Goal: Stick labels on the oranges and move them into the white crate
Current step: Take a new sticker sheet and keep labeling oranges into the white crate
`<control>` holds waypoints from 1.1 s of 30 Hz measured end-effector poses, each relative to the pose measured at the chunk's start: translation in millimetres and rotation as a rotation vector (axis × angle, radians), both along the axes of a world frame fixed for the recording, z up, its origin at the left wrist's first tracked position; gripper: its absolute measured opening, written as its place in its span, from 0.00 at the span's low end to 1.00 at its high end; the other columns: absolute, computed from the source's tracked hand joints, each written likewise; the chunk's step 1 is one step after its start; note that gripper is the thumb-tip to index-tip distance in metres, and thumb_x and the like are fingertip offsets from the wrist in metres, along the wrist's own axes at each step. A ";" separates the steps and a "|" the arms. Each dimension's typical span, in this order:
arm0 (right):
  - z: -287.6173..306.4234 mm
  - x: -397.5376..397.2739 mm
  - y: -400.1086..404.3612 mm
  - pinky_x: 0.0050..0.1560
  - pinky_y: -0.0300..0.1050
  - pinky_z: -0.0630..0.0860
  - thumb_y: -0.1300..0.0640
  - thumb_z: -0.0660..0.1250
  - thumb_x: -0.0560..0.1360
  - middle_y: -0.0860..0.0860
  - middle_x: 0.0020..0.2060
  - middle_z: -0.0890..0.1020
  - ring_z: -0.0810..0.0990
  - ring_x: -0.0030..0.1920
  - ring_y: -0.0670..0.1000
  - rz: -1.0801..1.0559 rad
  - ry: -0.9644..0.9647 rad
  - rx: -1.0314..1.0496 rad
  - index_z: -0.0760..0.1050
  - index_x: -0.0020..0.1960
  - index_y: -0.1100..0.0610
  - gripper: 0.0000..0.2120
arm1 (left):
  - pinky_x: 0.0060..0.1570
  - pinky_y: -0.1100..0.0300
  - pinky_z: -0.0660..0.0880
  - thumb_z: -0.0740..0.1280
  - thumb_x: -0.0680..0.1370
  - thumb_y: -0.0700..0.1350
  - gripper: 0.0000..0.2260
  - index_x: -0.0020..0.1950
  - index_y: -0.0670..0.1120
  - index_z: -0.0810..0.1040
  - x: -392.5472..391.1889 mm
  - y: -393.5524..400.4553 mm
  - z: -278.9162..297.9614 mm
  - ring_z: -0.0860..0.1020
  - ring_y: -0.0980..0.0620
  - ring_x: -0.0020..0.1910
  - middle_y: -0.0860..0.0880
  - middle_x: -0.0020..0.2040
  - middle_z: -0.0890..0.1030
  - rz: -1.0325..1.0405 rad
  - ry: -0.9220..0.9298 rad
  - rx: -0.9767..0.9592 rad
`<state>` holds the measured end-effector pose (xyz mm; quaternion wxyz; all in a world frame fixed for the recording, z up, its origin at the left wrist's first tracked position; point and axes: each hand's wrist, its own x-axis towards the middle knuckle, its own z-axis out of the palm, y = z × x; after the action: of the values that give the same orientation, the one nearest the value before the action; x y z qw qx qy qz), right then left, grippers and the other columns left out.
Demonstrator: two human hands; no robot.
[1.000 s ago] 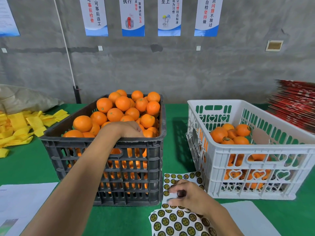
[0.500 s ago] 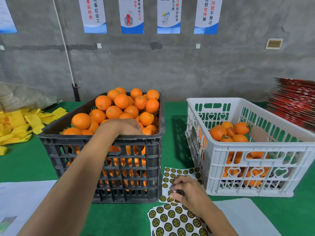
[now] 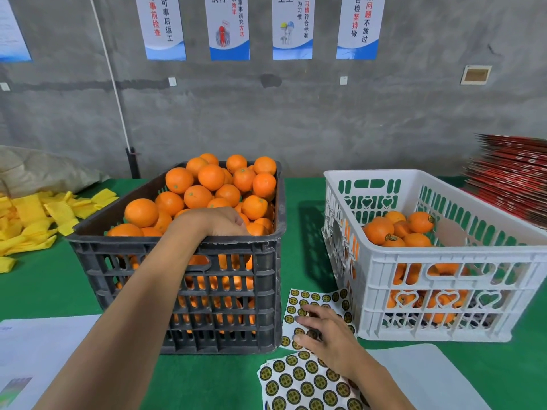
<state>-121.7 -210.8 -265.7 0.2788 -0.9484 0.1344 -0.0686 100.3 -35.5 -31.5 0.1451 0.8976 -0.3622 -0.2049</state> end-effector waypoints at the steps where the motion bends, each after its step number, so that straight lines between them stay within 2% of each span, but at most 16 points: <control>1: 0.1 1.3 -0.2 0.79 0.51 0.54 0.37 0.64 0.79 0.37 0.77 0.62 0.58 0.77 0.44 -0.010 -0.001 -0.002 0.69 0.77 0.45 0.28 | 0.56 0.51 0.79 0.72 0.78 0.52 0.08 0.46 0.49 0.82 0.3 0.1 0.0 0.81 0.47 0.50 0.50 0.47 0.82 -0.001 0.004 -0.002; 3: -0.4 4.0 -0.8 0.79 0.49 0.55 0.39 0.64 0.80 0.38 0.76 0.64 0.59 0.77 0.44 -0.028 -0.018 0.000 0.69 0.77 0.47 0.27 | 0.54 0.53 0.79 0.72 0.77 0.52 0.07 0.45 0.49 0.82 0.4 -0.3 0.2 0.80 0.49 0.48 0.50 0.46 0.82 -0.006 0.007 -0.003; 8: -4.8 6.5 -3.0 0.74 0.46 0.63 0.44 0.64 0.82 0.38 0.69 0.74 0.67 0.70 0.42 -0.067 -0.106 -0.058 0.78 0.69 0.47 0.18 | 0.47 0.56 0.78 0.73 0.77 0.53 0.07 0.43 0.51 0.82 1.5 -0.5 -0.4 0.81 0.51 0.45 0.52 0.43 0.83 -0.009 -0.003 -0.005; 14: -1.6 5.5 -0.4 0.61 0.39 0.70 0.45 0.63 0.82 0.39 0.58 0.80 0.73 0.60 0.42 -0.089 -0.181 -0.139 0.79 0.65 0.45 0.14 | 0.45 0.56 0.76 0.72 0.77 0.52 0.08 0.45 0.48 0.82 2.8 -0.8 -0.5 0.79 0.50 0.43 0.49 0.44 0.83 -0.018 0.005 0.011; 16: -0.1 4.4 0.1 0.57 0.38 0.70 0.45 0.63 0.82 0.39 0.55 0.79 0.74 0.57 0.41 -0.086 -0.197 -0.113 0.79 0.63 0.45 0.13 | 0.47 0.55 0.76 0.72 0.77 0.51 0.08 0.46 0.48 0.82 2.7 -0.6 -0.3 0.79 0.49 0.45 0.48 0.46 0.83 -0.018 0.010 0.006; 21: 5.2 1.6 -0.9 0.57 0.43 0.73 0.43 0.62 0.83 0.38 0.53 0.78 0.75 0.55 0.42 -0.054 -0.210 -0.084 0.76 0.61 0.44 0.10 | 0.58 0.52 0.78 0.73 0.78 0.50 0.03 0.47 0.51 0.83 0.1 -0.7 -0.4 0.81 0.45 0.58 0.47 0.54 0.84 -0.007 0.004 -0.032; 25: 14.9 1.7 -3.0 0.53 0.40 0.72 0.43 0.65 0.82 0.38 0.51 0.75 0.74 0.53 0.39 -0.069 -0.235 -0.096 0.74 0.56 0.44 0.07 | 0.59 0.52 0.78 0.73 0.77 0.51 0.04 0.48 0.51 0.83 -0.1 0.1 0.0 0.81 0.47 0.57 0.50 0.53 0.84 -0.003 0.011 -0.031; 28: 21.0 2.2 -3.6 0.48 0.38 0.69 0.45 0.67 0.81 0.40 0.46 0.71 0.73 0.47 0.41 -0.074 -0.240 -0.127 0.70 0.50 0.45 0.07 | 0.53 0.55 0.79 0.73 0.77 0.51 0.05 0.48 0.51 0.83 1.1 -0.7 -0.4 0.82 0.48 0.56 0.51 0.51 0.84 0.000 0.006 -0.030; 30: 22.6 2.5 -1.2 0.50 0.41 0.73 0.46 0.67 0.81 0.41 0.46 0.69 0.73 0.47 0.43 -0.042 -0.229 -0.155 0.69 0.51 0.47 0.08 | 0.49 0.59 0.79 0.74 0.76 0.52 0.05 0.47 0.53 0.83 2.1 -0.6 -0.9 0.82 0.50 0.53 0.53 0.49 0.84 -0.002 0.008 -0.030; 33: 22.5 3.0 3.3 0.51 0.42 0.74 0.46 0.67 0.81 0.40 0.46 0.68 0.73 0.45 0.43 -0.021 -0.218 -0.140 0.69 0.49 0.47 0.09 | 0.51 0.57 0.80 0.75 0.75 0.53 0.06 0.47 0.53 0.83 3.9 0.0 -1.5 0.82 0.51 0.52 0.53 0.48 0.84 -0.004 0.003 -0.025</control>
<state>-118.7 -207.5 -243.2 0.2239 -0.9510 0.1083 -0.1835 104.1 -35.5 -33.0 0.1565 0.8946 -0.3665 -0.2021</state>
